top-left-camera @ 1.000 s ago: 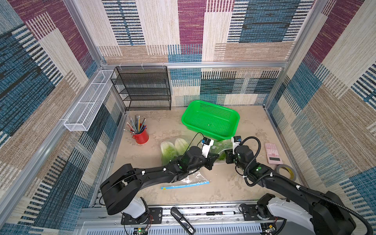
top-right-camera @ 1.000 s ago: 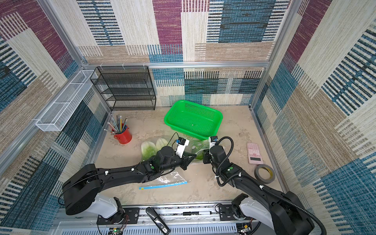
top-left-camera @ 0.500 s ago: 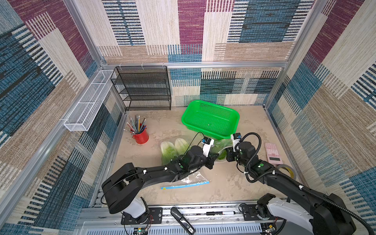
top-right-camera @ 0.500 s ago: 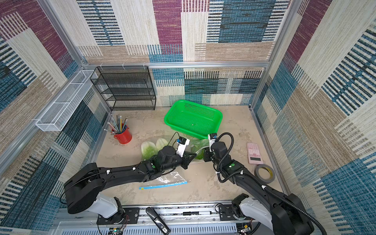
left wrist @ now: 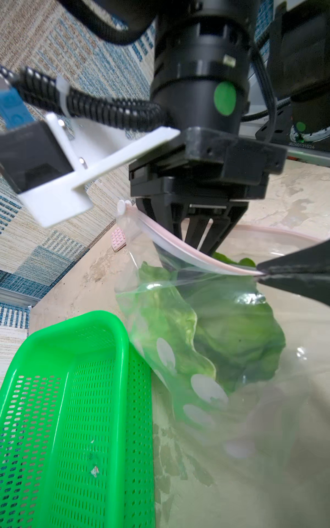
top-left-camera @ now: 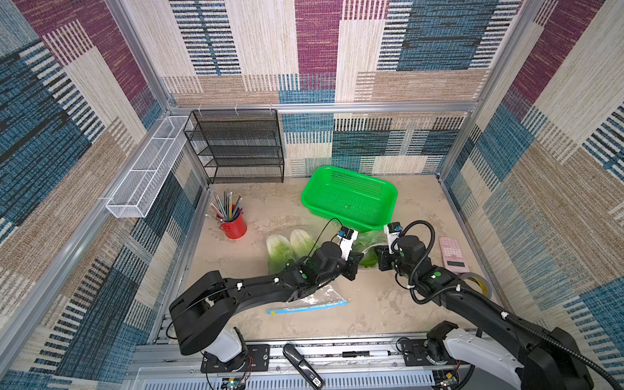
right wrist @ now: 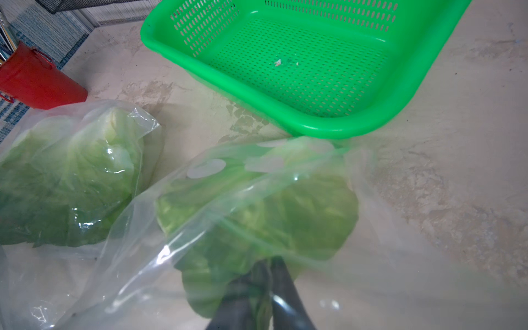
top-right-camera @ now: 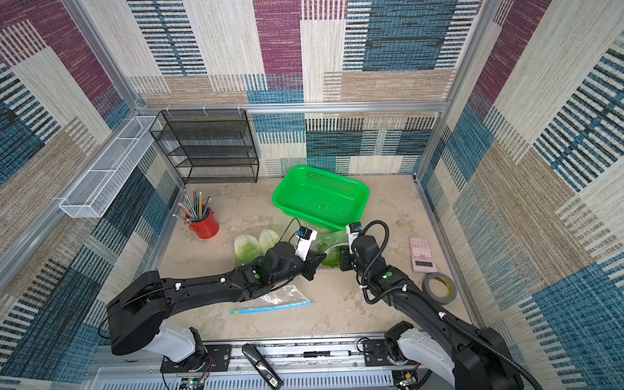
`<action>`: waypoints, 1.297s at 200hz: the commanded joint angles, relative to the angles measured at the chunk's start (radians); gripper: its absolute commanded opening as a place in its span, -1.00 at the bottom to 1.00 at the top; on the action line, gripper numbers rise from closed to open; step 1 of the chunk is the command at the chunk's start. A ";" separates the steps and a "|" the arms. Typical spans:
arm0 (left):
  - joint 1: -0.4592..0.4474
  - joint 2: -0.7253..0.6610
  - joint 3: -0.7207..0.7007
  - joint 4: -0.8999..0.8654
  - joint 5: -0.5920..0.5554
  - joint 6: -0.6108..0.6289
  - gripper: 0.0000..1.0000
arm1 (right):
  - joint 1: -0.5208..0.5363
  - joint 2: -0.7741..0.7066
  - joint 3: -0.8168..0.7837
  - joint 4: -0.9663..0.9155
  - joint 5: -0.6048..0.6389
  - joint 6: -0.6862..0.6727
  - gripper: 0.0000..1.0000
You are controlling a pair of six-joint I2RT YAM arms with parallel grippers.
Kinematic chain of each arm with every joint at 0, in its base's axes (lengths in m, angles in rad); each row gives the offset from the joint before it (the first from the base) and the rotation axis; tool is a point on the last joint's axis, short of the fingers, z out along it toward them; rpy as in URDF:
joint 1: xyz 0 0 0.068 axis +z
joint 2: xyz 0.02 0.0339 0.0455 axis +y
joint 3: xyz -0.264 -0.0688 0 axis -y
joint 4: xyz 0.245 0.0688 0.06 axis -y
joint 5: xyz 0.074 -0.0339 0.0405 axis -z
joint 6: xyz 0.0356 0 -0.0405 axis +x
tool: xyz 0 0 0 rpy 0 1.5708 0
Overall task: Open the zip-top bag and take out the chinese cabbages
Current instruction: Pick up the Chinese cabbage from the zipper food storage bag.
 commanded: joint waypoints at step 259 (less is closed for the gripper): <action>-0.007 -0.001 -0.045 0.023 -0.004 0.000 -1.00 | 0.068 0.218 -0.035 0.207 0.133 0.175 -0.28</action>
